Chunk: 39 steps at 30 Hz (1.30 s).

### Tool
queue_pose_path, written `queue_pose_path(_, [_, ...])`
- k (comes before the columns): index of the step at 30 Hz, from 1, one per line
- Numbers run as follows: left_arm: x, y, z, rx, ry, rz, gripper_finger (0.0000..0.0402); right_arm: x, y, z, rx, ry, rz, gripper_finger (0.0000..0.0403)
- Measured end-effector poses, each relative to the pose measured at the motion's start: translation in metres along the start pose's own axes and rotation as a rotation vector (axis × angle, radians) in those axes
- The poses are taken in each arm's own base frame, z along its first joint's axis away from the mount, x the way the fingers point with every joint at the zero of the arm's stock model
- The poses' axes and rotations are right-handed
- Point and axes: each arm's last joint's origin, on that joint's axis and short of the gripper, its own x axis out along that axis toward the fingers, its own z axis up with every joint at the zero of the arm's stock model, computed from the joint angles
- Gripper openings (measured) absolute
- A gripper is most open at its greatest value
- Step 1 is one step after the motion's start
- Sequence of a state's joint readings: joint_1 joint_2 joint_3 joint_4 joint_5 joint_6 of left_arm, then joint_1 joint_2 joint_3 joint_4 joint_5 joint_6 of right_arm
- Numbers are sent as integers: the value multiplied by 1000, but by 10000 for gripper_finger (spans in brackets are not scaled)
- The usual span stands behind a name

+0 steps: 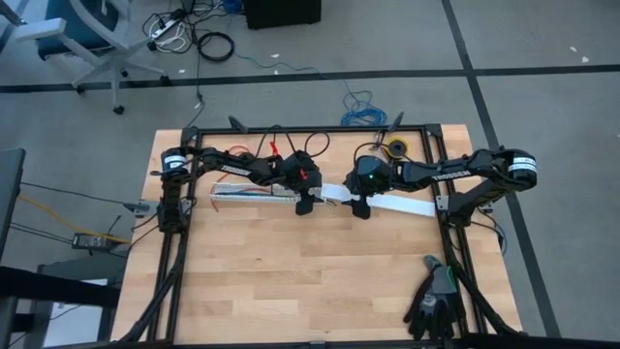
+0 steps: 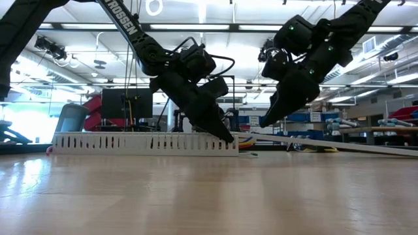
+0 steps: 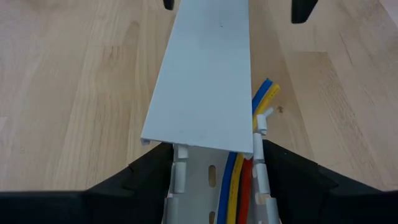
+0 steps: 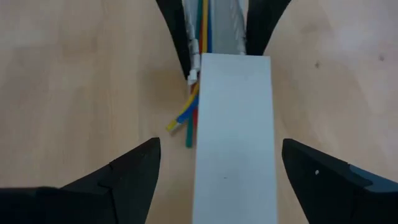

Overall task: Ziptie cables
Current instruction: Close the white cable duct

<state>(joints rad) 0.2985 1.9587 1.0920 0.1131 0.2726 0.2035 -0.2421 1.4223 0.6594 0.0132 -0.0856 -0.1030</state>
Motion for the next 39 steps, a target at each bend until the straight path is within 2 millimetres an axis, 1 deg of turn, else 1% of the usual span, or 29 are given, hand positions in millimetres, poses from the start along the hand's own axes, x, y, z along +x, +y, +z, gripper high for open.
queue_pose_path(3, [0,0,0,0,0,0,241,6,1,-2,-19,14,-23,319])
queue_pose_path(7, [0,0,0,0,1,0,241,26,1,-12,-6,63,-20,311])
queue_pose_path(10, [0,0,0,-1,3,-1,241,32,1,-9,9,62,-22,308])
queue_pose_path(17, [0,0,0,-1,4,-1,241,31,-2,-7,25,42,-31,308])
queue_pose_path(28, [0,0,0,-1,4,-1,241,31,-2,-9,35,65,-24,304])
queue_pose_path(31, [0,0,0,-1,4,-1,241,31,-2,-9,35,65,-24,287])
queue_pose_path(37, [0,0,0,-1,4,-1,241,31,-2,-10,35,74,-26,228])
queue_pose_path(39, [0,0,0,-1,4,-1,241,31,-2,-10,35,74,-27,219])
